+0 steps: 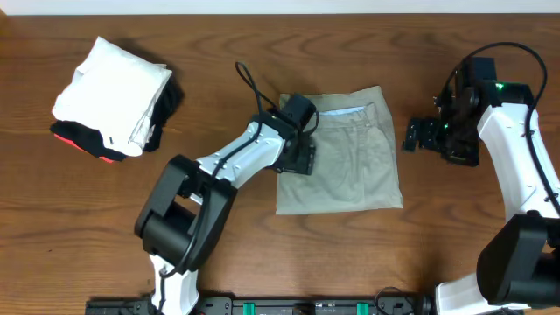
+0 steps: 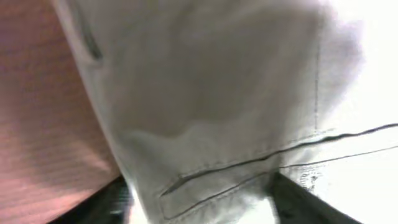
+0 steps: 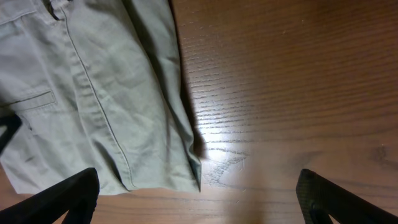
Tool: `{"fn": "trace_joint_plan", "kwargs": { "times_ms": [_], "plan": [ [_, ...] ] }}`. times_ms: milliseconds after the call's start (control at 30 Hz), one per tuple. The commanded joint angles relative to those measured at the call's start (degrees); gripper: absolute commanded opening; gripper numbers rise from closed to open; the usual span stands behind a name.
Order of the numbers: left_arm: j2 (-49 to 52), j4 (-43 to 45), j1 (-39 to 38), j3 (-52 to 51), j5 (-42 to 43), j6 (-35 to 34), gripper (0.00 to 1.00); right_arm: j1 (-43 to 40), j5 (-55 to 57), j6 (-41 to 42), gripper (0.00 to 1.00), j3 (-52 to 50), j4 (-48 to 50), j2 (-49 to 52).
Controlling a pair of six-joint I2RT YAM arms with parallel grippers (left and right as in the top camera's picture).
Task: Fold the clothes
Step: 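Grasp the folded khaki shorts' left edge with the left gripper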
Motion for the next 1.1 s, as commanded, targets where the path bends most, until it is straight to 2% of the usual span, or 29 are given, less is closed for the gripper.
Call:
{"fn": "trace_joint_plan", "kwargs": {
  "times_ms": [0,133,200,300,533,667,833,967,1067],
  "plan": [
    [5.2,-0.2,0.2,-2.1,1.1,0.6,0.45,-0.1,0.4,0.5,0.99,0.0,-0.2,0.1],
    [5.2,-0.2,0.3,-2.1,1.0,0.7,0.15,-0.1,0.4,0.5,0.99,0.0,-0.2,0.1],
    [5.0,-0.6,0.3,-1.9,1.0,0.7,0.06,-0.1,0.4,0.5,0.99,0.0,-0.2,0.1],
    [4.2,-2.0,0.3,-1.2,-1.2,1.3,0.06,-0.1,0.4,0.5,0.99,0.0,-0.2,0.1],
    [-1.0,-7.4,0.3,2.2,-13.1,1.3,0.06,-0.1,0.4,0.5,0.99,0.0,-0.2,0.1],
    [-6.2,-7.5,0.3,2.7,-14.5,1.4,0.06,-0.1,0.4,0.5,0.99,0.0,-0.2,0.1],
    [-12.1,-7.2,0.3,3.0,-15.2,10.8,0.06,-0.1,0.4,0.5,0.99,0.0,-0.2,0.1],
    [-16.0,-7.8,0.4,3.0,-23.8,12.0,0.06,-0.1,0.4,0.5,0.99,0.0,-0.2,0.1],
    [-18.8,-8.3,0.8,3.0,-27.0,15.0,0.06,-0.1,0.4,0.5,0.99,0.0,-0.2,0.1]
  ]
}}
